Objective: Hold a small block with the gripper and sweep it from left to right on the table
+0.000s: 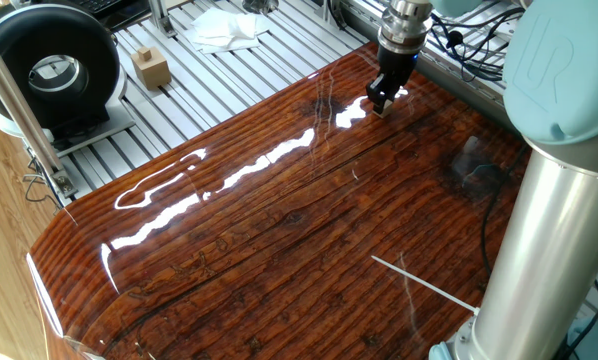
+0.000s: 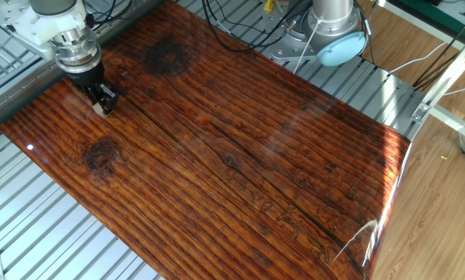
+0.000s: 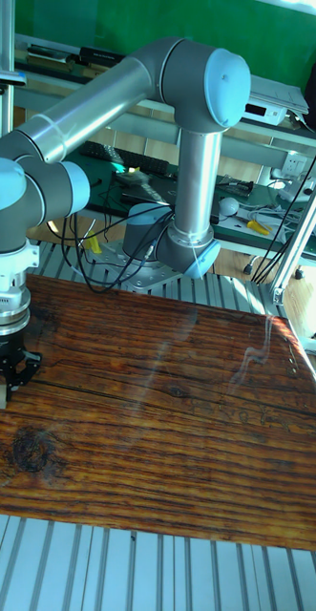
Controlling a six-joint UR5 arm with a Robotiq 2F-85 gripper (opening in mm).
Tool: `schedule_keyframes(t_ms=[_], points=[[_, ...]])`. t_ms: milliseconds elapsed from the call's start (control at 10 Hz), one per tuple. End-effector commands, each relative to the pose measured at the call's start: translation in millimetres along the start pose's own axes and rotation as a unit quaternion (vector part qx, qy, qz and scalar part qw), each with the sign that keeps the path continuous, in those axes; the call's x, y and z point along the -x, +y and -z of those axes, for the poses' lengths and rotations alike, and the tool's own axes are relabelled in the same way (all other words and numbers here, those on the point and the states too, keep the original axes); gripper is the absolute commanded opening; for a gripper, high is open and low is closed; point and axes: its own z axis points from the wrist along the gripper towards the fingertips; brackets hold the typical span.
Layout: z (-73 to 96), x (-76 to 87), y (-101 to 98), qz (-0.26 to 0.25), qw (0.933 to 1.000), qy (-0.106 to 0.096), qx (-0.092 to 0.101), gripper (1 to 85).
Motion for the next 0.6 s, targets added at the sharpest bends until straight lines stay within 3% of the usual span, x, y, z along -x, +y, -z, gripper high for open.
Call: schedule_keyframes(t_ms=[0, 500], points=[[0.7, 2.0, 4.5, -0.007, 0.9999, -0.004, 0.007, 1.0], [0.1, 1.3, 8.8, -0.011, 0.9999, -0.003, 0.010, 1.0]])
